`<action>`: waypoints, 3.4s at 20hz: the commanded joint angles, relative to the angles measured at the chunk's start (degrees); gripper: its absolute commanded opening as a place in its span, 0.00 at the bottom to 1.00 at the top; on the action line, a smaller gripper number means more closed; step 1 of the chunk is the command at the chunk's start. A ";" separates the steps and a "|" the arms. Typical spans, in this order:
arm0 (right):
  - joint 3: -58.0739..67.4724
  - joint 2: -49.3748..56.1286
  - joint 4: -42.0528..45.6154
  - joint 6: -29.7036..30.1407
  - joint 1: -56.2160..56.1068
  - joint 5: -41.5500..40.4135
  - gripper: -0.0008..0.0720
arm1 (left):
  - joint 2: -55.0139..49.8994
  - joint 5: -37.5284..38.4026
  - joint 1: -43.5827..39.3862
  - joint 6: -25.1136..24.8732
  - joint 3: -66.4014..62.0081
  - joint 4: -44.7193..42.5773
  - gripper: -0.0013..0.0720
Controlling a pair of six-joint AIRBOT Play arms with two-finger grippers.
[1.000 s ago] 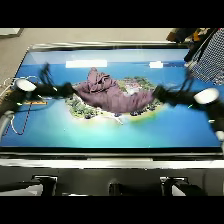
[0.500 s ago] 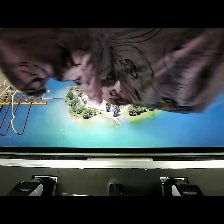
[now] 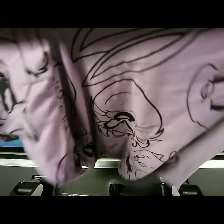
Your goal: Fold the clothes and pants, and hang the long-sleeved shirts on hangers.
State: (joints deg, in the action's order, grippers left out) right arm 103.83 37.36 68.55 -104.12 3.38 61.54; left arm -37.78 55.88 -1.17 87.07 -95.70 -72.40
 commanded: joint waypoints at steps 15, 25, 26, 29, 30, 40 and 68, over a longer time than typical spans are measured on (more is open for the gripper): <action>0.13 67.60 -23.45 12.85 -10.32 -14.51 0.32 | -49.35 -1.90 0.00 5.09 12.68 4.00 0.06; -9.94 41.44 1.09 15.30 7.72 27.61 0.91 | -50.56 0.83 1.03 5.09 12.48 4.48 0.06; -16.22 36.89 1.09 13.99 8.70 26.32 0.95 | -50.56 0.96 1.03 5.09 12.48 4.50 0.06; -39.60 23.85 -0.96 8.07 8.09 18.80 0.95 | -50.56 1.11 1.03 5.11 12.48 4.50 0.06; -47.98 20.28 -4.13 6.91 7.30 15.58 0.95 | -50.56 1.18 1.03 5.09 12.48 4.50 0.06; -82.31 13.42 -19.69 4.94 -10.67 -8.96 0.94 | -50.66 1.11 1.03 5.07 12.50 4.48 0.06; 15.13 -0.22 13.75 -7.23 7.08 18.67 0.08 | -3.65 13.42 16.48 22.71 -17.05 -20.26 0.06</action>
State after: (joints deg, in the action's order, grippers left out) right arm 117.16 39.75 78.19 -108.44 10.35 76.29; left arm -46.89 63.92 14.46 106.72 -112.51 -84.58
